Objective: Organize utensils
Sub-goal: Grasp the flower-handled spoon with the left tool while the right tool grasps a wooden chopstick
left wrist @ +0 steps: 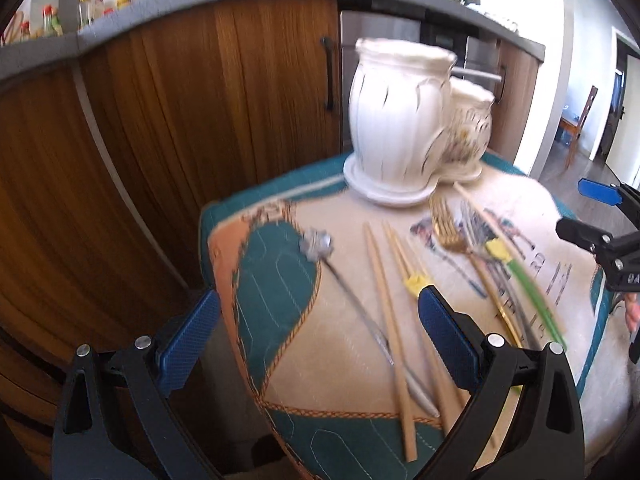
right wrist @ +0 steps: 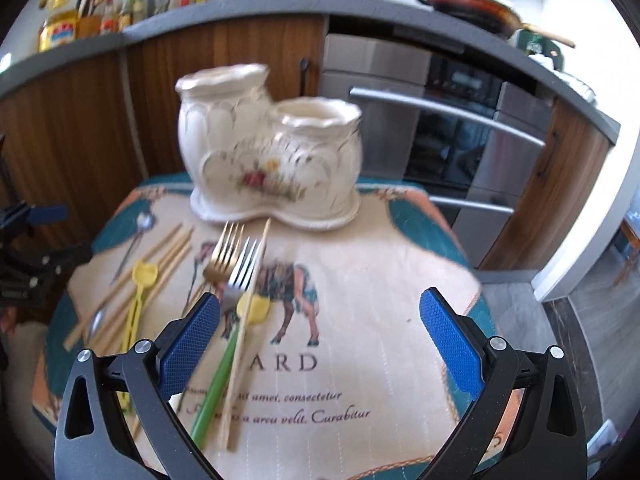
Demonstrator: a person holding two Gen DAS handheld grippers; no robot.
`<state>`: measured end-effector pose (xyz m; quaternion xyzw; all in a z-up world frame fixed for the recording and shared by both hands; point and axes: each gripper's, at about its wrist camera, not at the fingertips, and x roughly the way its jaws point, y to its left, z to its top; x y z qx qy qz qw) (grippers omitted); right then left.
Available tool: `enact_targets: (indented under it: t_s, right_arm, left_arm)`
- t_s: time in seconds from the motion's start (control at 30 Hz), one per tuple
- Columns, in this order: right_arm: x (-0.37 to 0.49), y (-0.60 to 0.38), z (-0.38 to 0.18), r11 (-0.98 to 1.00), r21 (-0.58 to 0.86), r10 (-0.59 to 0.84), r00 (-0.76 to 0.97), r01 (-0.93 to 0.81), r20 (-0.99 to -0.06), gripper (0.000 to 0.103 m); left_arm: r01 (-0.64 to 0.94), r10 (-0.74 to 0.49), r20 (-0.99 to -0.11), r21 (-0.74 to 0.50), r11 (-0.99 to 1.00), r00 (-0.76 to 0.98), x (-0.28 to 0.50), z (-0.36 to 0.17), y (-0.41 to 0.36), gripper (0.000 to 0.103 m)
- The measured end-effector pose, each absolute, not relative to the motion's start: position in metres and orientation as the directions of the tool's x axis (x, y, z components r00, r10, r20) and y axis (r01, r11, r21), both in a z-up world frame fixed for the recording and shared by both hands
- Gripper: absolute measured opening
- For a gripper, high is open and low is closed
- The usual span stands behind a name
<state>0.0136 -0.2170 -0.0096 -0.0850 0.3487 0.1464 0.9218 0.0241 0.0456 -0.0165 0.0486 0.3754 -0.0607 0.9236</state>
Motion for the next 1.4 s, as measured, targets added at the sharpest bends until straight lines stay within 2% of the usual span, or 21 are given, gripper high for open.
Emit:
enact_targets:
  t_s: [0.1,0.17,0.27,0.3,0.37,0.43,0.5,0.67,0.9,0.97,1.1,1.27,1.4]
  right_arm:
    - [0.015,-0.217,-0.015,0.942,-0.034,0.223,0.698,-0.334,-0.680,0.099]
    - [0.019,-0.217,-0.020,0.940,0.008,0.249,0.671,-0.341,-0.698,0.096]
    - [0.028,-0.211,-0.023,0.935,0.021,0.262,0.648,-0.354,-0.715,0.092]
    - [0.030,-0.208,-0.023,0.932,0.019,0.265,0.645,-0.362,-0.717,0.085]
    - [0.040,-0.200,-0.024,0.927,0.009,0.264,0.637,-0.374,-0.724,0.076]
    - [0.052,-0.192,-0.026,0.924,0.016,0.269,0.619,-0.382,-0.738,0.064]
    - [0.059,-0.185,-0.028,0.921,0.014,0.270,0.610,-0.390,-0.745,0.057]
    - [0.073,-0.173,-0.040,0.916,0.037,0.279,0.569,-0.399,-0.773,0.038]
    - [0.080,-0.171,-0.048,0.919,0.083,0.299,0.545,-0.385,-0.783,0.020]
    - [0.080,-0.171,-0.050,0.917,0.103,0.315,0.540,-0.386,-0.780,0.016]
    - [0.076,-0.171,-0.046,0.922,0.099,0.311,0.563,-0.375,-0.766,0.006]
    - [0.067,-0.177,-0.037,0.923,0.111,0.326,0.594,-0.369,-0.736,0.005]
    - [0.060,-0.188,-0.023,0.921,0.140,0.354,0.631,-0.363,-0.690,0.005]
  left_arm:
    - [0.135,-0.091,-0.724,0.004,0.991,0.684,0.033,-0.026,0.051,0.096]
    - [0.133,-0.091,-0.749,-0.004,0.991,0.656,0.041,-0.034,0.049,0.081]
    - [0.154,-0.088,-0.763,0.015,0.988,0.641,0.048,-0.036,0.040,0.073]
    - [0.161,-0.092,-0.764,0.016,0.987,0.639,0.050,-0.035,0.037,0.071]
    - [0.167,-0.102,-0.770,0.006,0.986,0.630,0.053,-0.035,0.035,0.056]
    - [0.168,-0.114,-0.782,-0.011,0.986,0.613,0.058,-0.035,0.032,0.046]
    - [0.171,-0.118,-0.786,-0.016,0.985,0.607,0.061,-0.035,0.030,0.043]
    - [0.177,-0.130,-0.798,-0.030,0.984,0.588,0.068,-0.038,0.028,0.025]
    - [0.158,-0.109,-0.809,-0.021,0.987,0.578,0.075,-0.048,0.028,0.016]
    - [0.139,-0.103,-0.809,-0.026,0.990,0.578,0.078,-0.048,0.029,0.010]
    - [0.119,-0.098,-0.811,-0.035,0.992,0.576,0.083,-0.048,0.030,0.007]
    - [0.107,-0.127,-0.806,-0.080,0.991,0.579,0.081,-0.047,0.031,0.003]
    - [0.121,-0.139,-0.756,-0.079,0.990,0.639,0.070,-0.030,0.028,0.003]
